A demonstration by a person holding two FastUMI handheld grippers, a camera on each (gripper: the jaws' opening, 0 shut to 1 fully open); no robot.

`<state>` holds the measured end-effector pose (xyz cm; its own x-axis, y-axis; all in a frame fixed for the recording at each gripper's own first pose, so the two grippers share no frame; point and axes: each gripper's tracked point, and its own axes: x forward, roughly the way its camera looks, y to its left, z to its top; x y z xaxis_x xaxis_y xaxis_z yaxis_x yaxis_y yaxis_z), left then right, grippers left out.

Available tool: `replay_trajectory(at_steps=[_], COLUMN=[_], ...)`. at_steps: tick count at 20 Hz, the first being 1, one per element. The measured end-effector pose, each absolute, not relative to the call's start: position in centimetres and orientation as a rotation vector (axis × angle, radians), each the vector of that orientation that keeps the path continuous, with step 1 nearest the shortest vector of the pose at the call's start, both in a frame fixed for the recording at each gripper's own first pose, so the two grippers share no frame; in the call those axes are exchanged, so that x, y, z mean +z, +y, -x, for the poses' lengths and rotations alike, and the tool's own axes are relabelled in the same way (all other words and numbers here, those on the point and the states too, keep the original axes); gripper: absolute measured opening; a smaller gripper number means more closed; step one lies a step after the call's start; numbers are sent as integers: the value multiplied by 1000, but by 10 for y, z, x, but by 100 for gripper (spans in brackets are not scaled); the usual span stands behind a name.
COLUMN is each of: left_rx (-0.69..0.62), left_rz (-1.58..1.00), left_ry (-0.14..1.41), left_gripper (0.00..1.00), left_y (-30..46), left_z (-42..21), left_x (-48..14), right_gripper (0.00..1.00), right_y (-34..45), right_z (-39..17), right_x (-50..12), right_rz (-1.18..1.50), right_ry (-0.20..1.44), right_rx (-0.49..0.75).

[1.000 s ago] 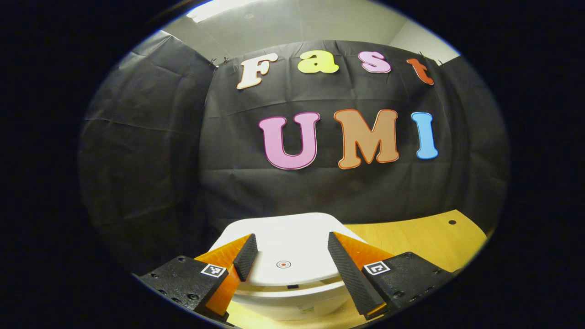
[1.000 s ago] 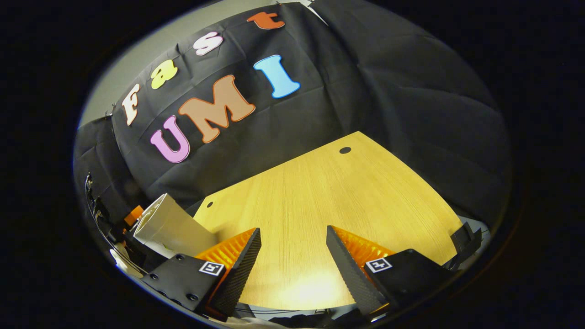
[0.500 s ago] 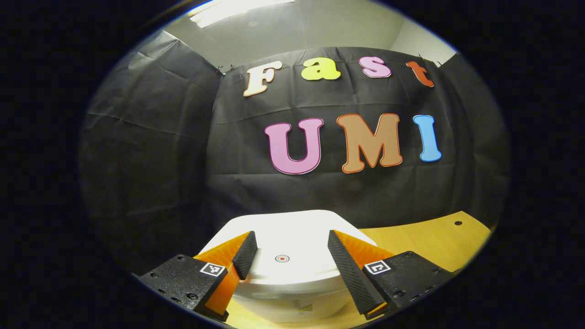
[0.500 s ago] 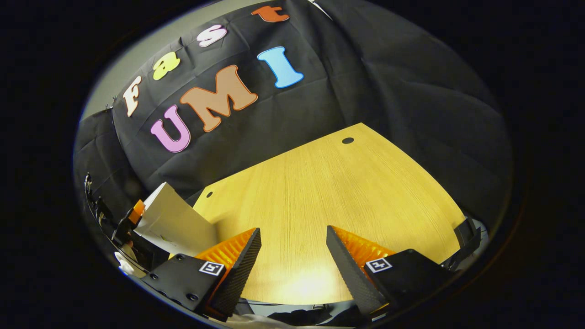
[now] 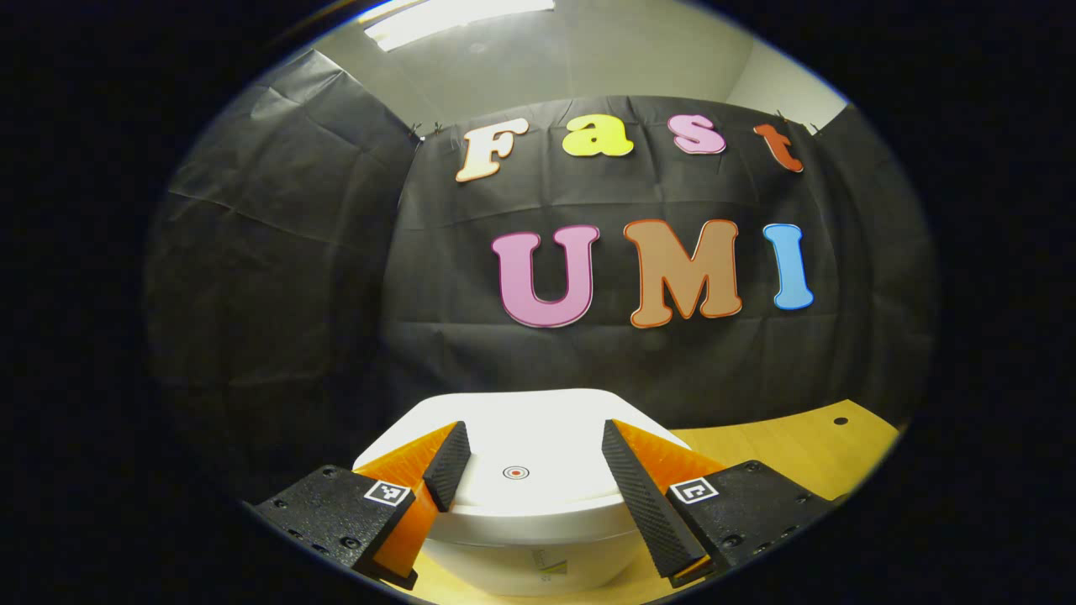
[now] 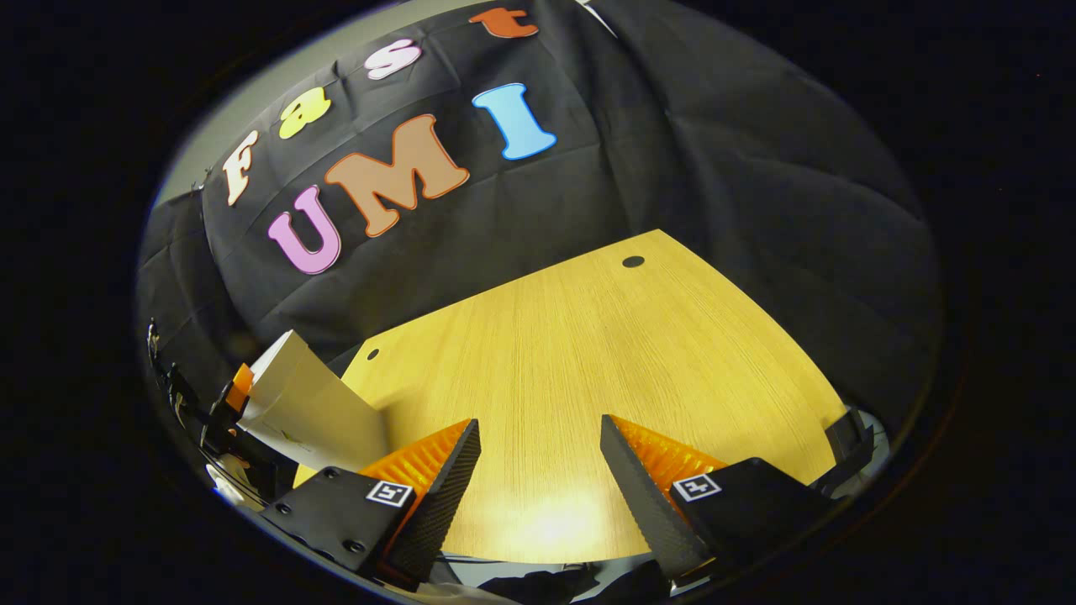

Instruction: Press the lid of the desktop garbage bin to open it, pick up the crumpled paper on the desktop and throw it into the bin, then pick up the pop can on the desktop and drop it into the bin, and finally close the garbage bin lid.

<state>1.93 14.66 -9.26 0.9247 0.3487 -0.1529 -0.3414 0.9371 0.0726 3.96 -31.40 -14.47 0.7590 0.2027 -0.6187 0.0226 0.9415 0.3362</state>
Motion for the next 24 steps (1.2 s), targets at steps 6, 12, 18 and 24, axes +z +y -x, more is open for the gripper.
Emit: replay_trajectory(at_steps=[6, 12, 18, 24], left_rx=[333, 317, 122, 32], left_rz=[-65, -53, 0, 119], left_ry=[145, 67, 66, 120], left_gripper=[95, 95, 95, 96], left_y=[144, 141, 67, 7], left_z=[-22, -23, -25, 1], left_x=[-88, -50, -20, -25], right_gripper=[96, 96, 96, 96], right_y=[-272, -239, -206, -208], right_z=[-53, -61, -68, -63], right_x=[-129, -111, -75, -29], right_rz=[-306, -292, -218, -100], right_ry=[667, 595, 436, 201], right_rx=[186, 225, 255, 189])
